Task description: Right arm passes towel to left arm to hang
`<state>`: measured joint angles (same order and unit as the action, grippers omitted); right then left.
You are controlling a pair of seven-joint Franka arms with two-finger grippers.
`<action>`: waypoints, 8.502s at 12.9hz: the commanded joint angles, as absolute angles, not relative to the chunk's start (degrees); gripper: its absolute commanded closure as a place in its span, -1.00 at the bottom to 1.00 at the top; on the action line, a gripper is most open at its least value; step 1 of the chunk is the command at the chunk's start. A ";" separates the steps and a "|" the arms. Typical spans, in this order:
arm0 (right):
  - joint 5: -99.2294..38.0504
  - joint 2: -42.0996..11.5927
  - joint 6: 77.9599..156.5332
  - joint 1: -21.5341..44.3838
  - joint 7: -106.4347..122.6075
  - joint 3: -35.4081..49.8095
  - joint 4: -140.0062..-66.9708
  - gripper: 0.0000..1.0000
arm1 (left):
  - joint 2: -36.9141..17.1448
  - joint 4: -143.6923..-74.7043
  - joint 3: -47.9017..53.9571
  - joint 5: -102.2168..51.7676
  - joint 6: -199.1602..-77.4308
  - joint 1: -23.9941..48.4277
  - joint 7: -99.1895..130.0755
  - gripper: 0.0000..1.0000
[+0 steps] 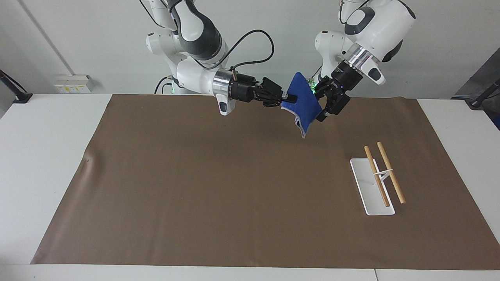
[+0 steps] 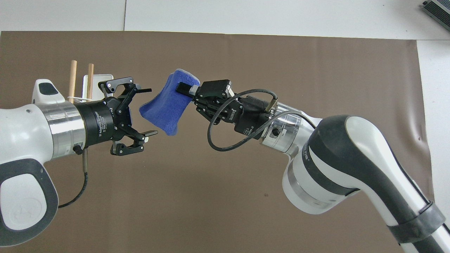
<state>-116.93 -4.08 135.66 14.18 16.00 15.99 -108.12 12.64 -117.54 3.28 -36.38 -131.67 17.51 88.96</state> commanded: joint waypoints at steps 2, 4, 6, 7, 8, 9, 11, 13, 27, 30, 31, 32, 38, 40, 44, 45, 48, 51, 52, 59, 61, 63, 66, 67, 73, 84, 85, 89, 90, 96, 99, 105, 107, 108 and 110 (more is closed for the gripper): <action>-118.65 -2.81 137.02 13.97 16.61 16.35 -108.98 1.00 | 14.33 -119.18 2.72 -37.79 -133.95 19.60 90.44 -0.09; -118.57 -2.81 137.11 13.97 16.61 16.35 -108.98 1.00 | 14.33 -119.09 2.72 -41.11 -133.16 19.43 90.70 0.71; -118.56 -2.81 137.11 13.97 16.61 16.35 -109.07 1.00 | 14.33 -118.05 2.46 -41.66 -130.27 18.81 90.53 1.00; -118.65 -2.81 137.37 13.97 16.61 16.35 -109.07 1.00 | 14.15 -117.60 2.46 -41.66 -129.56 18.63 90.44 1.00; -118.57 -2.81 137.81 13.97 16.61 16.35 -108.99 1.00 | 14.15 -117.51 2.37 -41.66 -129.64 18.63 90.09 1.00; -118.56 -2.81 137.90 13.97 16.52 16.35 -108.98 1.00 | 14.15 -117.51 2.29 -41.57 -129.46 18.63 89.48 1.00; -118.56 -2.81 137.90 13.97 16.44 16.35 -109.07 1.00 | 14.15 -117.60 2.11 -41.57 -129.37 18.37 88.25 1.00; -116.39 -2.99 137.90 13.89 16.70 16.09 -108.90 1.00 | 14.15 -117.68 2.02 -41.57 -129.20 15.66 88.68 1.00; -26.35 -5.89 136.15 0.36 7.86 15.64 -109.07 -1.00 | 9.68 -114.79 1.85 -20.22 -127.61 12.84 72.69 1.00; -8.56 -4.93 131.16 -0.53 -1.46 15.56 -107.85 -1.00 | 7.13 -114.61 1.93 -20.21 -129.28 8.01 73.47 1.00; -6.35 -4.23 128.09 -0.53 -4.97 15.47 -106.45 -1.00 | 6.51 -114.61 1.93 -20.21 -129.72 5.91 74.00 1.00; -4.59 -4.04 124.05 -0.61 -8.75 15.47 -104.78 -1.00 | 5.63 -114.61 1.93 -20.21 -131.38 5.19 75.48 1.00; 1.14 -3.69 103.47 -2.64 -16.44 12.85 -93.44 -1.00 | -1.40 -112.24 1.93 -29.04 -138.15 -2.01 84.55 1.00; 1.14 -2.12 99.25 -2.46 -14.69 9.68 -91.76 -1.00 | -1.84 -112.59 1.93 -36.52 -139.12 -3.94 84.46 1.00; 0.35 0.53 94.24 0.42 -9.60 -0.84 -89.93 -1.00 | -2.99 -113.46 1.93 -44.19 -140.36 -8.43 84.29 1.00; 0.26 0.53 91.17 0.87 -7.58 -2.88 -87.39 -1.00 | -2.99 -113.99 2.02 -45.17 -140.27 -10.00 84.29 1.00; 0.97 1.31 87.71 -1.40 -3.69 -3.16 -87.44 -1.00 | -2.20 -115.92 1.93 -46.93 -139.93 -12.12 84.37 1.00; 0.97 5.97 91.66 -1.41 -3.78 -2.90 -96.59 -1.00 | -2.11 -116.37 1.85 -46.85 -138.96 -13.09 84.46 1.00; 0.97 5.72 91.84 -1.41 -3.61 -2.81 -96.07 -1.00 | -1.94 -116.54 1.85 -46.85 -138.78 -13.18 84.46 1.00; 0.09 6.59 90.27 -0.44 -3.52 -3.25 -96.15 -1.00 | -1.32 -116.98 1.49 -45.88 -136.32 -14.41 84.20 0.13; 1.22 5.98 90.36 1.83 -3.60 -4.12 -95.80 -1.00 | -1.41 -116.89 1.49 -45.88 -136.23 -14.50 84.20 0.03; 0.79 4.49 89.74 3.95 -3.52 -8.77 -93.52 -1.00 | -1.41 -116.72 1.49 -45.88 -136.23 -14.50 84.11 0.01; 0.62 4.92 89.74 4.48 -3.43 -8.70 -94.31 -1.00 | -1.32 -115.76 1.49 -45.70 -134.92 -14.50 84.11 -0.19; 0.18 5.18 89.65 4.13 -3.34 -8.70 -94.39 -1.00 | -1.32 -115.06 1.49 -45.18 -134.13 -14.41 84.02 -0.27; 0.70 5.72 89.30 2.73 -3.78 -7.21 -93.70 -1.00 | 1.57 -110.39 2.11 -26.83 -127.09 -7.14 77.80 -0.34; 1.14 2.90 89.74 2.55 -3.52 -6.15 -91.42 -1.00 | 3.78 -109.43 2.29 -0.88 -119.99 5.72 54.03 -1.00; 1.06 2.81 89.65 2.55 -3.52 -6.15 -91.23 -1.00 | 3.69 -108.38 2.20 -0.88 -117.80 5.28 46.57 -1.00; 0.79 2.28 90.17 2.55 -3.60 -6.15 -91.32 -1.00 | 3.43 -104.86 1.58 -0.62 -111.02 4.05 21.92 -1.00; 1.05 2.46 90.26 3.16 -3.69 -6.15 -91.75 -1.00 | 3.34 -103.64 1.50 -0.62 -109.53 3.96 19.01 -1.00; 1.14 2.64 90.18 4.13 -3.87 -6.15 -92.02 -1.00 | 2.55 -95.11 1.49 -0.09 -98.54 3.52 12.57 -1.00; 0.53 2.46 89.56 3.69 -3.96 -6.24 -91.50 -1.00 | 1.23 -90.19 1.49 2.55 -92.39 3.52 8.37 -1.00; 0.18 2.37 89.38 3.51 -6.24 -6.24 -91.40 -1.00 | 0.44 -88.07 1.49 2.46 -89.30 2.81 2.58 -1.00; 0.18 2.37 89.30 3.34 -5.89 -6.24 -91.41 -1.00 | 0.70 -88.15 1.23 2.55 -89.30 2.72 -8.03 -1.00; 0.18 2.37 89.38 3.43 -5.37 -6.33 -91.41 -1.00 | 1.05 -88.24 1.40 2.29 -89.82 2.20 -11.13 -1.00; 0.26 2.37 89.56 3.34 -5.27 -6.33 -91.41 -1.00 | 1.14 -88.68 1.49 2.20 -91.31 1.32 -11.16 -1.00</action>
<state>0.01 2.36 89.80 4.01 -5.38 -6.60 -91.46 1.44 -89.73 1.05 1.30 -91.31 2.47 -8.79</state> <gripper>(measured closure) 0.000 0.000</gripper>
